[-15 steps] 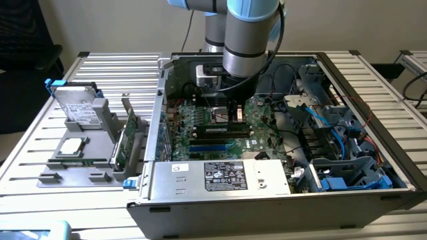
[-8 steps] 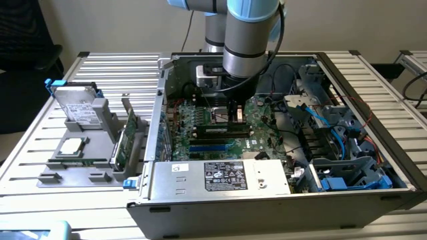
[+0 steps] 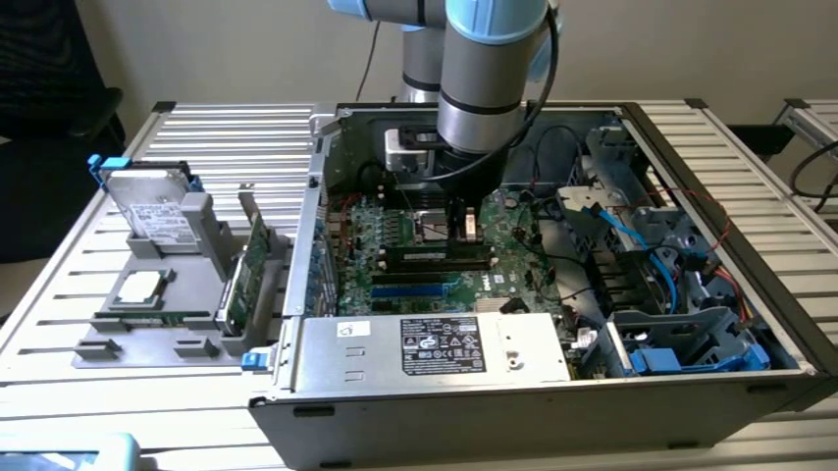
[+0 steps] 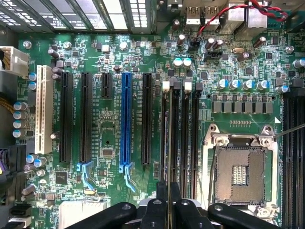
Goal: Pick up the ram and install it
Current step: 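Insert the ram into the slot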
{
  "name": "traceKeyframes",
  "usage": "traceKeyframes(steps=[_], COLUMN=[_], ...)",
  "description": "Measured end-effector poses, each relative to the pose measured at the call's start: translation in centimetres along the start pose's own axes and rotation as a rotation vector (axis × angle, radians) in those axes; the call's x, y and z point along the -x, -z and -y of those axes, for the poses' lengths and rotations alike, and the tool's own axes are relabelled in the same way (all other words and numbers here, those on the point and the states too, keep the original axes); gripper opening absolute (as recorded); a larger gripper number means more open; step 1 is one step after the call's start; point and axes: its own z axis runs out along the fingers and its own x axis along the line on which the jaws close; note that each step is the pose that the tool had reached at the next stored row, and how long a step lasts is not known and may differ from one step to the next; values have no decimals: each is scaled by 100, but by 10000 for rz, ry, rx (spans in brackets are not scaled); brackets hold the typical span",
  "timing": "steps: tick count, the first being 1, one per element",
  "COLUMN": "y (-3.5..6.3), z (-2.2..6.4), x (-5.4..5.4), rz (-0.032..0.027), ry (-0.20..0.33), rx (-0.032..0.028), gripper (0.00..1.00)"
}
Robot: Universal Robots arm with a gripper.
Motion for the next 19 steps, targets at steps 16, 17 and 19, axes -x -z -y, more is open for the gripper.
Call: traceKeyframes(steps=[16, 17, 19], y=[-36, -39, -46], z=[1, 1, 1], x=[1, 1, 1], rz=[-6, -7, -8], ry=[0, -1, 0], rx=[-1, -1, -1], gripper=[14, 14, 14])
